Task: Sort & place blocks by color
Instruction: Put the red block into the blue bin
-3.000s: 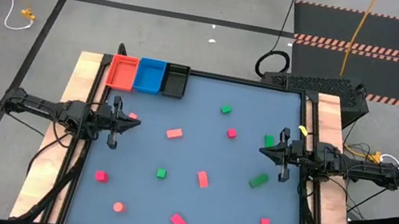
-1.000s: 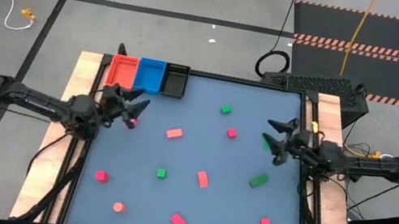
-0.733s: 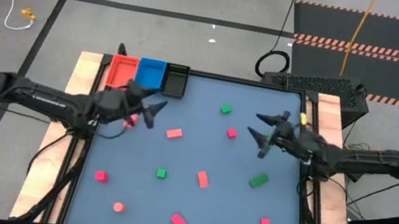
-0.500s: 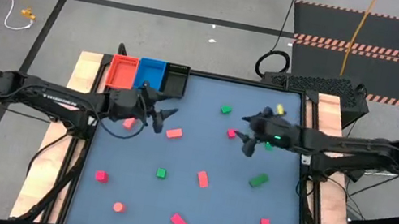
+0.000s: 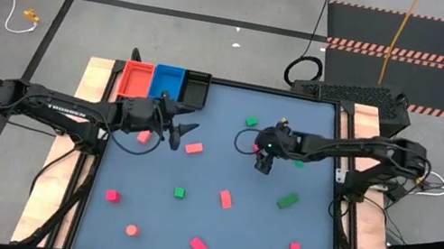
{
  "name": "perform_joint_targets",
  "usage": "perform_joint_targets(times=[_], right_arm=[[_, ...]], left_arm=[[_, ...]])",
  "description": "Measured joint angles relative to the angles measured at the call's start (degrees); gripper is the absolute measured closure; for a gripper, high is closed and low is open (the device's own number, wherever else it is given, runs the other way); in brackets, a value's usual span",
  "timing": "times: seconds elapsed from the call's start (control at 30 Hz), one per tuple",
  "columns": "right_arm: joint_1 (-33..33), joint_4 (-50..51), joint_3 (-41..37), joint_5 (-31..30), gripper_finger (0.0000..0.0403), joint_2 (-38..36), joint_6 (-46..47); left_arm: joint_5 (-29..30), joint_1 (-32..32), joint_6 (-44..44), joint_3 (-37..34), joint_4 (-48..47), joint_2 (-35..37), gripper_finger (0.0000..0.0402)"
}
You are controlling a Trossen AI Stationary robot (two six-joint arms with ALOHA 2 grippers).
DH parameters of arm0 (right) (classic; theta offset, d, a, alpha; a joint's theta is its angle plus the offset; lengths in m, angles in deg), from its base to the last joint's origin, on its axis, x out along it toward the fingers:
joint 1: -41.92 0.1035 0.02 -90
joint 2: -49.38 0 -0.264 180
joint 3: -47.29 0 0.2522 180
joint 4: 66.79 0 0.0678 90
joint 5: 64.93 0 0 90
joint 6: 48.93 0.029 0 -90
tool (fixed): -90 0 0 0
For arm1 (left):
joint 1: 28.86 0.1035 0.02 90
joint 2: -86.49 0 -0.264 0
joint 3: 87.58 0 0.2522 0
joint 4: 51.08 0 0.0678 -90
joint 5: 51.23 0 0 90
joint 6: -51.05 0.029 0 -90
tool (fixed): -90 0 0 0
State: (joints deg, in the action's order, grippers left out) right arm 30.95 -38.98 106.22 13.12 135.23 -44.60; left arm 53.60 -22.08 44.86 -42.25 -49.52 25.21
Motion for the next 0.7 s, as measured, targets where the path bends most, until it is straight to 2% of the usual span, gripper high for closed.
perform_joint_targets(times=[0.27, 0.7], right_arm=[[-1.4, -6.0, 0.1, 0.1, 0.0145, 4.2, -0.8], [-1.8, -6.0, 0.1, 1.6, 0.0190, 7.8, -2.7]], left_arm=[[0.1, 0.0, 0.6, 0.0, -2.1, 0.0, 0.0149], [0.2, 0.0, -0.5, 0.0, -4.9, 0.0, 0.0149]])
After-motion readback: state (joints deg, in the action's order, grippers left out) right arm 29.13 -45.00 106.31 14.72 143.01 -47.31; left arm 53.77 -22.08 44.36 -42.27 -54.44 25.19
